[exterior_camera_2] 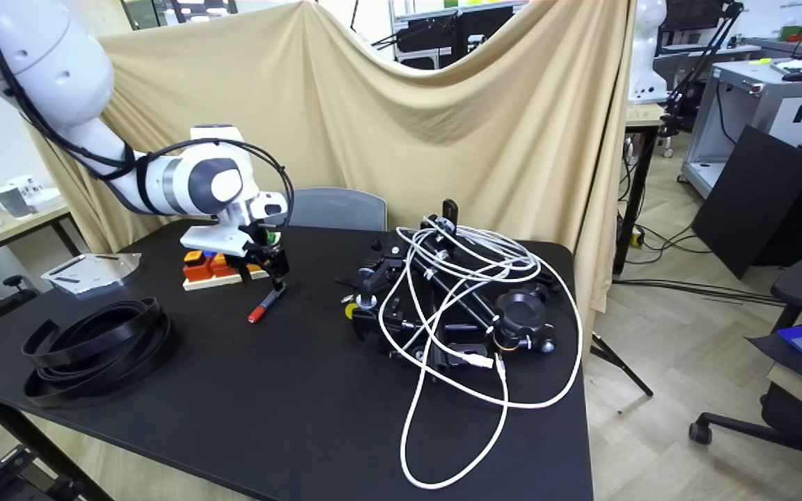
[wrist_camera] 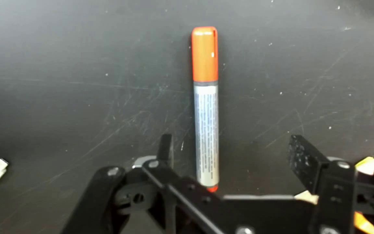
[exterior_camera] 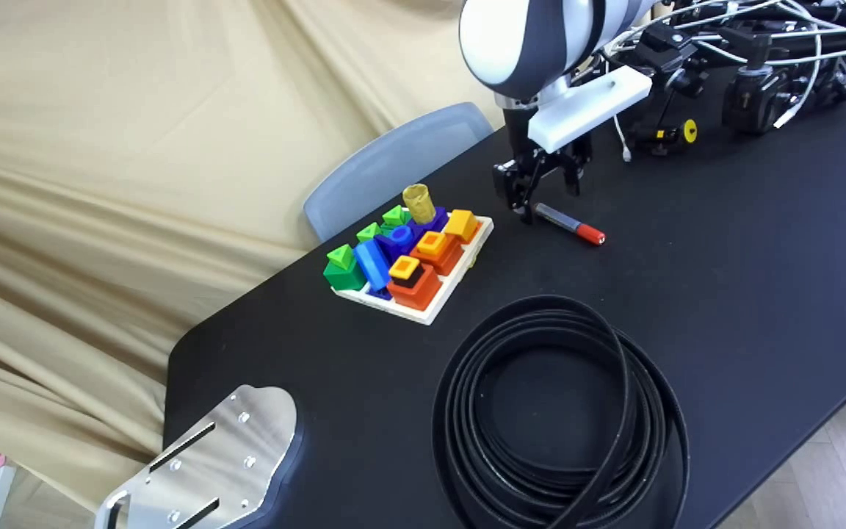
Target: Move the marker towards you
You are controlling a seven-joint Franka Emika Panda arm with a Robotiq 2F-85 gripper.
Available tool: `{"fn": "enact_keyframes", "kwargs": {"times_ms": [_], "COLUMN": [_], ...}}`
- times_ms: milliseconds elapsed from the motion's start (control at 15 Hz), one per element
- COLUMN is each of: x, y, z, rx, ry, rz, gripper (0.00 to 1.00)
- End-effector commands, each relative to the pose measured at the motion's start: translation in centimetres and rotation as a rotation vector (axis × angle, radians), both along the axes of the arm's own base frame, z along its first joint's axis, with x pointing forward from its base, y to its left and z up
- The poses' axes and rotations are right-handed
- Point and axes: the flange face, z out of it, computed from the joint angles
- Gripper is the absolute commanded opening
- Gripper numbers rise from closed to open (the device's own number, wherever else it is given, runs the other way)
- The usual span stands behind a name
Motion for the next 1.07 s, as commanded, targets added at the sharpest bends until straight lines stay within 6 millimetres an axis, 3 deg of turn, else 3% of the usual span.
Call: {"fn": "enact_keyframes", "kwargs": {"times_ms": [0, 467, 600, 667, 1000], "x": [1.7, 2.2, 2.1, 2.1, 1.4], "y": [0.2, -0.3, -0.4, -0.5, -0.5], "z": [-0.7, -1.6, -1.5, -1.4, 0.3], "rx": [-0.014, -0.029, -0.033, -0.035, -0.042], "ry": [0.023, 0.069, 0.078, 0.082, 0.087], "rz": [0.007, 0.003, 0.001, 0.001, -0.002], "gripper": [0.6, 0.11, 0.01, 0.05, 0.05]}}
